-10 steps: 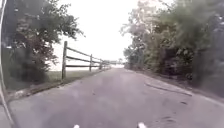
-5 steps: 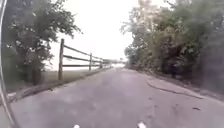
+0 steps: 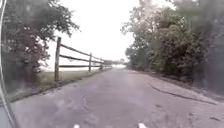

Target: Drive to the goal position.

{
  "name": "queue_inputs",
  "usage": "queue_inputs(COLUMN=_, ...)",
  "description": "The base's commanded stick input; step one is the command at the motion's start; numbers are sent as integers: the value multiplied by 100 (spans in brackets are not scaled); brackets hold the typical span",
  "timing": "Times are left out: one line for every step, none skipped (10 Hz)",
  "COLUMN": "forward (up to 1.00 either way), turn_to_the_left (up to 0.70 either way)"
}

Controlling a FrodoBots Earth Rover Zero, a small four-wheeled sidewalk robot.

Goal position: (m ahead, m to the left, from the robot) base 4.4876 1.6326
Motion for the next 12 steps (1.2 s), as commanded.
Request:
queue_inputs(forward=70, turn_to_the_left=0)
queue_inputs(forward=70, turn_to_the_left=0)
queue_inputs(forward=70, turn_to_the_left=0)
queue_inputs(forward=70, turn_to_the_left=0)
queue_inputs(forward=70, turn_to_the_left=0)
queue_inputs(forward=70, turn_to_the_left=0)
queue_inputs(forward=70, turn_to_the_left=0)
queue_inputs(forward=70, turn_to_the_left=0)
queue_inputs(forward=70, turn_to_the_left=0)
queue_inputs(forward=70, turn_to_the_left=0)
queue_inputs(forward=70, turn_to_the_left=0)
queue_inputs(forward=70, turn_to_the_left=0)
